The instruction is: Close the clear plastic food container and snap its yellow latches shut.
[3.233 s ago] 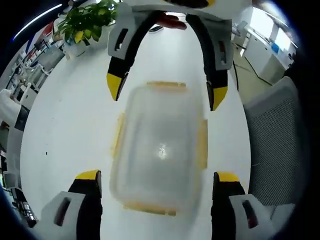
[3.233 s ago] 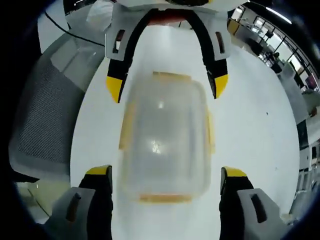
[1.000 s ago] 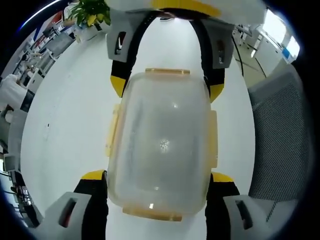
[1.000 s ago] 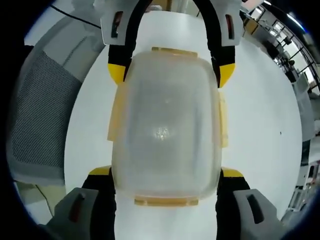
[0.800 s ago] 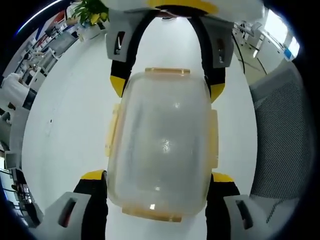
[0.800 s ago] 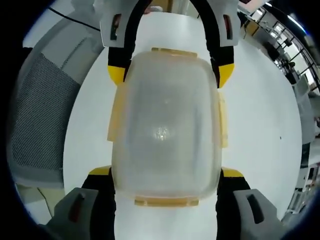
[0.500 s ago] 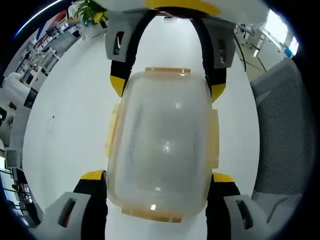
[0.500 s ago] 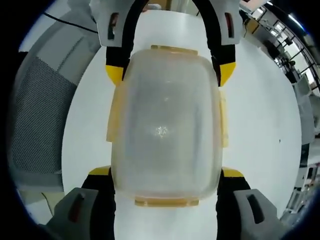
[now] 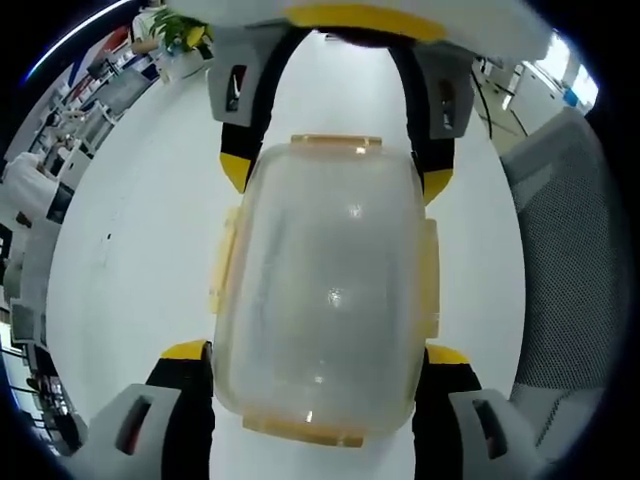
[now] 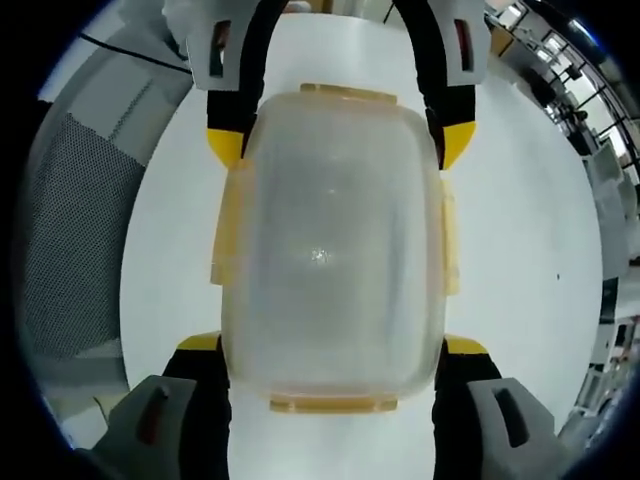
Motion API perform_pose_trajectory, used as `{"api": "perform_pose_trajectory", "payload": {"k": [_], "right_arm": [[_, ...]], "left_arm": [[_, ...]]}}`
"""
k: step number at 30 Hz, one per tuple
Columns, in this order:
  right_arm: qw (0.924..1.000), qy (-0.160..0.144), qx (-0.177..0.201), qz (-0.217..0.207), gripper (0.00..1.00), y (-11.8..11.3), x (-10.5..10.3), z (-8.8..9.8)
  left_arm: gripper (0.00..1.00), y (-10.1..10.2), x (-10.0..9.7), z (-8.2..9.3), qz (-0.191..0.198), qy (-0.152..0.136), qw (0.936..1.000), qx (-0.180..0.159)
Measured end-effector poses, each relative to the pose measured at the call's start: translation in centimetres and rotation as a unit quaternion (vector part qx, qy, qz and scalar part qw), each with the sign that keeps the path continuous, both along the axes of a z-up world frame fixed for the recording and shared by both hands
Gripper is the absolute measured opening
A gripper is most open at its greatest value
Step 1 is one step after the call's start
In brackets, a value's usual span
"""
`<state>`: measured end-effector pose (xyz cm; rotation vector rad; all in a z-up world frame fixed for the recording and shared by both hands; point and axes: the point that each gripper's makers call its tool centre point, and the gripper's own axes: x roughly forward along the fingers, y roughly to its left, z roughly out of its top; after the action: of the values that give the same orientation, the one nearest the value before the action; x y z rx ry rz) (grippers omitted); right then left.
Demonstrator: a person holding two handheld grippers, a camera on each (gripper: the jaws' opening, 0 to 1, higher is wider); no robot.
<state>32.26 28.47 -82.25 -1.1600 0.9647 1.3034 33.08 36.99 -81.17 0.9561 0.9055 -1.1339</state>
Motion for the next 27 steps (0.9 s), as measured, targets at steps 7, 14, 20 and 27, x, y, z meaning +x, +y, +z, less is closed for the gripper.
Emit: {"api": "perform_pose_trajectory", "payload": {"k": [7, 14, 20, 27], "right_arm": [[0.9999, 0.001, -0.01, -0.01, 0.82, 0.1, 0.6, 0.0], [0.9996, 0.0, -0.021, -0.017, 0.82, 0.2, 1.3, 0.0], [0.9996, 0.001, -0.022, -0.02, 0.82, 0.2, 1.8, 0.0], [0.9995, 0.002, -0.021, -0.023, 0.82, 0.4, 2.7, -0.1]], "left_arm": [[0.8, 0.1, 0.8, 0.0, -0.012, 0.003, 0.9999, 0.0], [0.8, 0.2, 1.6, 0.0, -0.018, 0.002, 0.9998, -0.006], [0.81, 0.4, 2.2, 0.0, -0.02, 0.002, 0.9998, -0.008], [0.81, 0.5, 3.1, -0.1, -0.021, 0.003, 0.9997, -0.007]]}}
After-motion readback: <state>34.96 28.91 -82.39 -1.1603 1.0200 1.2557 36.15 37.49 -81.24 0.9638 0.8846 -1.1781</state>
